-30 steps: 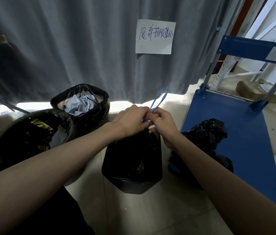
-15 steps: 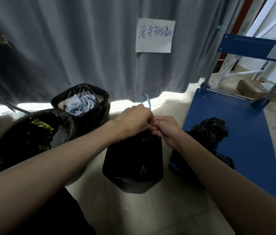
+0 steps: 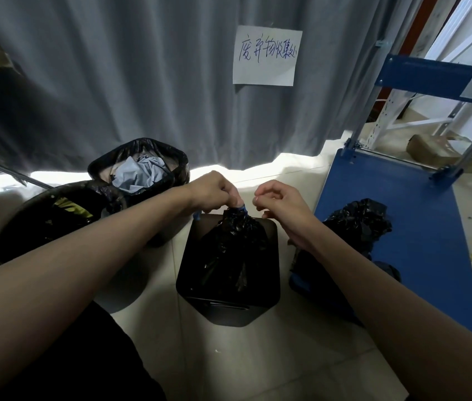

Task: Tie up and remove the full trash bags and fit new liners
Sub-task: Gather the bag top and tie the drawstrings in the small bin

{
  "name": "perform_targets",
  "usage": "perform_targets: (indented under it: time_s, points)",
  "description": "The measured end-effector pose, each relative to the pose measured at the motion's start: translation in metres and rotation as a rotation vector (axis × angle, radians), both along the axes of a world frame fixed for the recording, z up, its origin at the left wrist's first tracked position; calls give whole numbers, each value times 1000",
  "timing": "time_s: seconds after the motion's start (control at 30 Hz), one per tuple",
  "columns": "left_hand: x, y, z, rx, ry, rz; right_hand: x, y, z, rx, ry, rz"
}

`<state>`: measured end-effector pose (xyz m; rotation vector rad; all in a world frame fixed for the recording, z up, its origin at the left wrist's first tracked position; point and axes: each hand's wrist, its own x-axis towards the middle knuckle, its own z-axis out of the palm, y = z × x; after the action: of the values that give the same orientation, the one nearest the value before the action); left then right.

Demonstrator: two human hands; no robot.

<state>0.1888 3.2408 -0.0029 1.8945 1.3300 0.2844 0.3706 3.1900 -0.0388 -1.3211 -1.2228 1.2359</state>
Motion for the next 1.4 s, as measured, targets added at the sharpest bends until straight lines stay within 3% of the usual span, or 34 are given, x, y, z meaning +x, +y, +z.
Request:
perform_targets:
  time_s: [0.17, 0.37, 0.63, 1.1, 1.4]
  points:
    - [5, -10, 2, -205, -191, 93, -4, -4, -5, 36, -90, 88]
    - [6, -15, 4, -341, -269, 162, -8, -4, -10, 133, -124, 37]
    - [9, -12, 4, -324, -241, 177, -13, -1, -14, 151, -142, -71]
    - [7, -8, 18, -264, -127, 68, -7, -4, -2, -26, -17, 31]
    - [5, -6, 15, -243, -104, 81, 2, 4, -1, -81, -166, -11]
